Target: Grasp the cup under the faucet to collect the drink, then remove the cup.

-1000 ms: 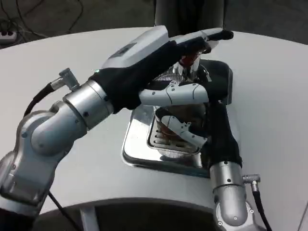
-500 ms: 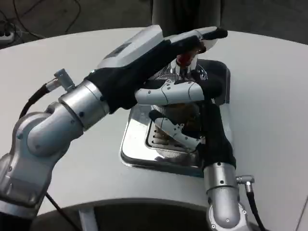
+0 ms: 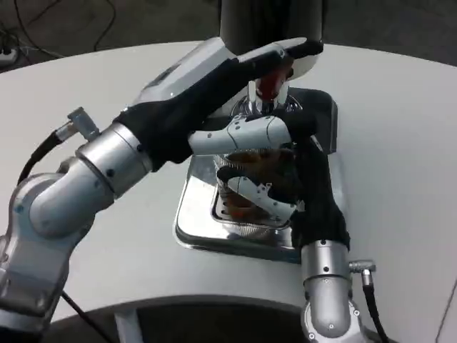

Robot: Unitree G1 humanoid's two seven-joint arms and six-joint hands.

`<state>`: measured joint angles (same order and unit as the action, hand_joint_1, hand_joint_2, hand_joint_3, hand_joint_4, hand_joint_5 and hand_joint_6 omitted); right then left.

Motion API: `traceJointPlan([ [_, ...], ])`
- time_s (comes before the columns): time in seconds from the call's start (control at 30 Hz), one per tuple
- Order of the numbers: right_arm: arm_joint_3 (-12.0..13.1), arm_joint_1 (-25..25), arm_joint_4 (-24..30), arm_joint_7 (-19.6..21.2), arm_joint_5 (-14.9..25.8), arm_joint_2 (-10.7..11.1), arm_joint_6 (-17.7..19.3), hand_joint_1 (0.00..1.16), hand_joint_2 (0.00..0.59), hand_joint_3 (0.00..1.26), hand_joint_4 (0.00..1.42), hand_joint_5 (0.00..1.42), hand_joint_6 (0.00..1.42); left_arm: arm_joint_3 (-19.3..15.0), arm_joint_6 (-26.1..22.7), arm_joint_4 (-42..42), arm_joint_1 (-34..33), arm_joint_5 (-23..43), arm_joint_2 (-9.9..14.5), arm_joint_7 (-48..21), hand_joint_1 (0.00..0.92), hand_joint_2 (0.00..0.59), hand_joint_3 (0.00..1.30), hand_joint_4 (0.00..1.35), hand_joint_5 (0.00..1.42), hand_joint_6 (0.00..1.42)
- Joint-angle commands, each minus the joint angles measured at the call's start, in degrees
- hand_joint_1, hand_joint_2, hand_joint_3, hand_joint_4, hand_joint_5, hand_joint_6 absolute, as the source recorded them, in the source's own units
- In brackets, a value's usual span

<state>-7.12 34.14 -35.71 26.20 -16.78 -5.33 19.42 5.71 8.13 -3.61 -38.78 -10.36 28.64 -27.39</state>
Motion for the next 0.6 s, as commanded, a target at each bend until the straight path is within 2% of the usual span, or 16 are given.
traceJointPlan([
  [0.03,-0.2,1.0,-0.9,0.6,0.0,-1.7,-0.2,0.90,0.148,0.35,0.51,0.57,0.45,-0.3,-1.5,-0.4,2.5,0.6,1.0,-1.3,0.000,0.051,0.16,0.10,0.19,0.08],
  [0.33,0.0,0.6,-0.9,1.3,0.0,-1.3,-0.2,0.90,0.155,0.45,0.59,0.66,0.50,-4.5,-5.8,-1.6,5.9,10.4,-2.4,-0.2,0.000,0.054,0.16,0.01,0.12,0.10],
  [0.6,0.0,0.6,-0.6,1.5,-0.1,-0.9,-0.1,0.91,0.159,0.50,0.63,0.70,0.53,-6.7,-9.3,-2.8,8.4,17.1,-5.6,0.2,0.000,0.065,0.13,0.00,0.06,0.07],
])
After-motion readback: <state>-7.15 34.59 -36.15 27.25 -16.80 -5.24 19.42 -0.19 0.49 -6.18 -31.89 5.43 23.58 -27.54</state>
